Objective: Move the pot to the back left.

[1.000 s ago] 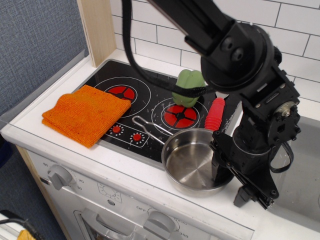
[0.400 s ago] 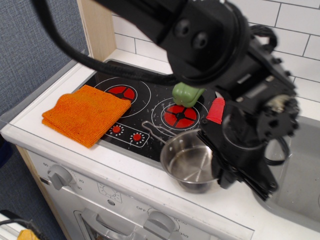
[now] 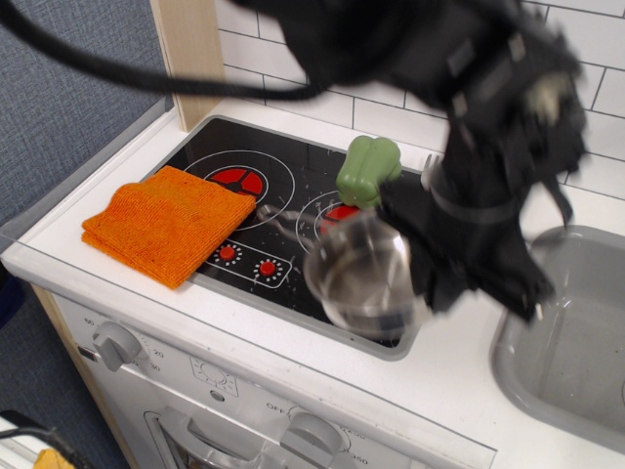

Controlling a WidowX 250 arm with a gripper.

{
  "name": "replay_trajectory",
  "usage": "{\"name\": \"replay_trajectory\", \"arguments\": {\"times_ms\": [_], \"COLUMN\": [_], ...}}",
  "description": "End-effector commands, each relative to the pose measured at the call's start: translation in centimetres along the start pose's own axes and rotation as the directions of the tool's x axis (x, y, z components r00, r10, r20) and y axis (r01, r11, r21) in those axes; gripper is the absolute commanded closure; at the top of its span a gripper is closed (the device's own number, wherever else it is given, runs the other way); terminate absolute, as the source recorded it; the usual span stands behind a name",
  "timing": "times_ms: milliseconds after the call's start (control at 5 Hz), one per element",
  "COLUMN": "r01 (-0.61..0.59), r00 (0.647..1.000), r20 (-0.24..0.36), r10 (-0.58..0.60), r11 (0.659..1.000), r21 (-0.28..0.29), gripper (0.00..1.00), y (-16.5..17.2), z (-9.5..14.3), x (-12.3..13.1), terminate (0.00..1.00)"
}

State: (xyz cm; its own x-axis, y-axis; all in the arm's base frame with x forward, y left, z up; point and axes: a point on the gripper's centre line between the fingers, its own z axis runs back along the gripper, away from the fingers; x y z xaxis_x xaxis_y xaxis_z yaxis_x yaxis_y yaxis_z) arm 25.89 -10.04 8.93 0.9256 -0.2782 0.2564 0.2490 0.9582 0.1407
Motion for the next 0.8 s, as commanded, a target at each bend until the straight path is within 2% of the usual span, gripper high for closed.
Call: {"name": "replay_trajectory", "arguments": {"times_ms": [0,200,600], "r01": [-0.158,-0.221,-0.307], "r00": [0.987,0.975,0.946], "r20": [0.022,0.004,-0.024], "r10": [0.156,0.224,0.324], "r11": [0.981,0.96,0.915], "r21": [0.109,0.17,0.263], "gripper": [1.0,1.0,1.0], "y": [9.0,13.3,18.9], "z": [0.9,-0.5,-2.6], "x": [4.3,5.9,6.6], "terminate": [0.0,0.0,0.0]}}
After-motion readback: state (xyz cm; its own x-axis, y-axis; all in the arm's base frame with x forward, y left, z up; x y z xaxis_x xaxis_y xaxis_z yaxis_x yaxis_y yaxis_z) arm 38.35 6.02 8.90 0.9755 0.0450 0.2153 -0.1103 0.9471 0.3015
